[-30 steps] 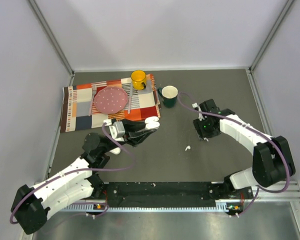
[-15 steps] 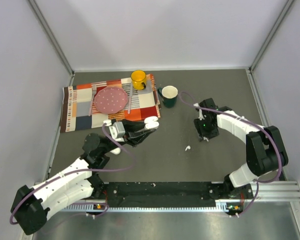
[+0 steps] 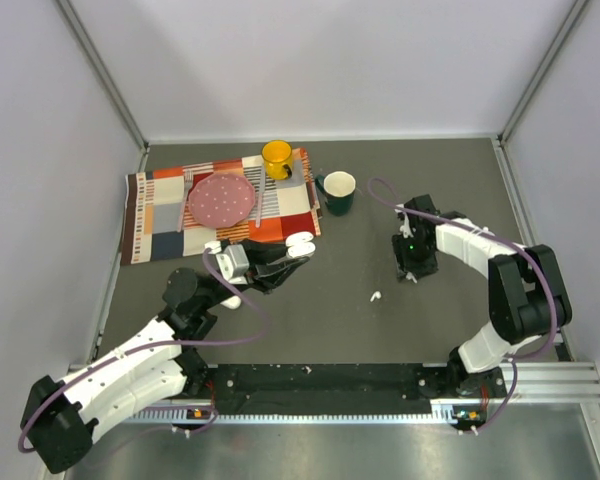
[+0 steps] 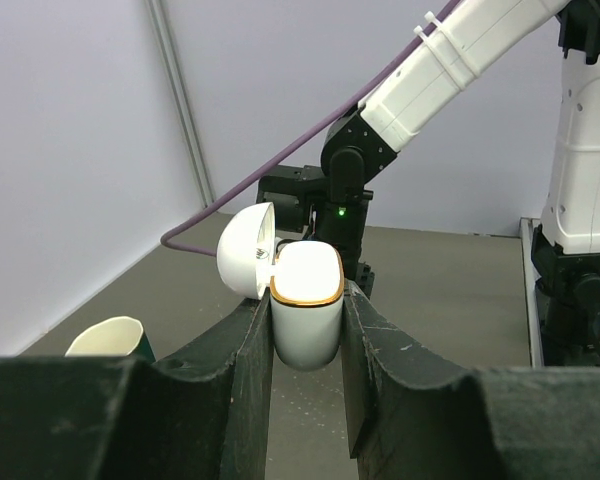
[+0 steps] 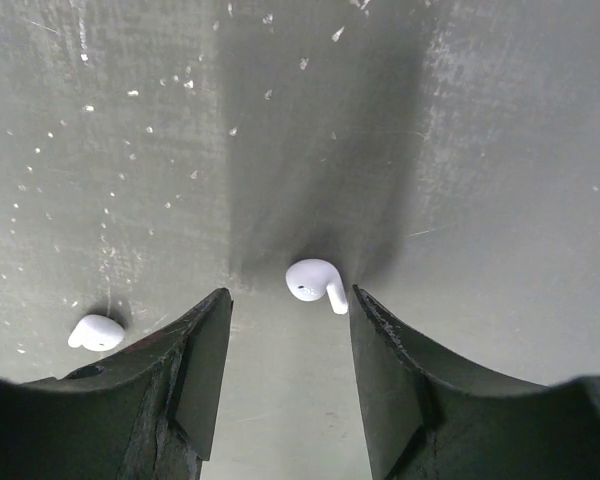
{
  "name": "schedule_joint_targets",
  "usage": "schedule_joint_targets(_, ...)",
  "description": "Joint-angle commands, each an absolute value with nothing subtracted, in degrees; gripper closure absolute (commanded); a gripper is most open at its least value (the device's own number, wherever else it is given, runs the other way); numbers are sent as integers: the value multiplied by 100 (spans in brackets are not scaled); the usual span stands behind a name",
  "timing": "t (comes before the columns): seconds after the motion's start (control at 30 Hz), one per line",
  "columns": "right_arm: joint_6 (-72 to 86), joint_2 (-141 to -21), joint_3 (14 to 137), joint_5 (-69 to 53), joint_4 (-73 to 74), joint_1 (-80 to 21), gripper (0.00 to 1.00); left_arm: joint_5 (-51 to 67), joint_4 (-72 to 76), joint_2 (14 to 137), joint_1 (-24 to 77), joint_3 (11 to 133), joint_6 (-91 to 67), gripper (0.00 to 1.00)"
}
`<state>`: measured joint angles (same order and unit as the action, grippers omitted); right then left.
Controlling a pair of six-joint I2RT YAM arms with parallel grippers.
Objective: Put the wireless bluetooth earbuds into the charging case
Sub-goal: Pick up the earbud from the center of the board.
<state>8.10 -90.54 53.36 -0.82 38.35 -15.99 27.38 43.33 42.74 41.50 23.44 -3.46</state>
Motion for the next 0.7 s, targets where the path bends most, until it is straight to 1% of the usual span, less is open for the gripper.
schedule_joint_targets(0.0, 1054, -9105, 5362, -447, 3577, -1538, 49, 2646, 4439, 4192, 4157, 2329, -255, 100)
schedule_joint_targets(0.33, 1274, -8957, 5195, -659, 3542, -1538, 49, 2654, 4403, 4201, 4157, 2347, -220, 100)
schedule_joint_targets(0.53, 1222, -8789, 5194, -177, 3454, -1538, 49, 2681, 4430, 4263, 4157, 2373, -237, 100)
schedule_joint_targets(0.67, 1274, -8631, 5221, 219, 3331, -1538, 46, 2689, 4465, 4307, 4157, 2382, -255, 100)
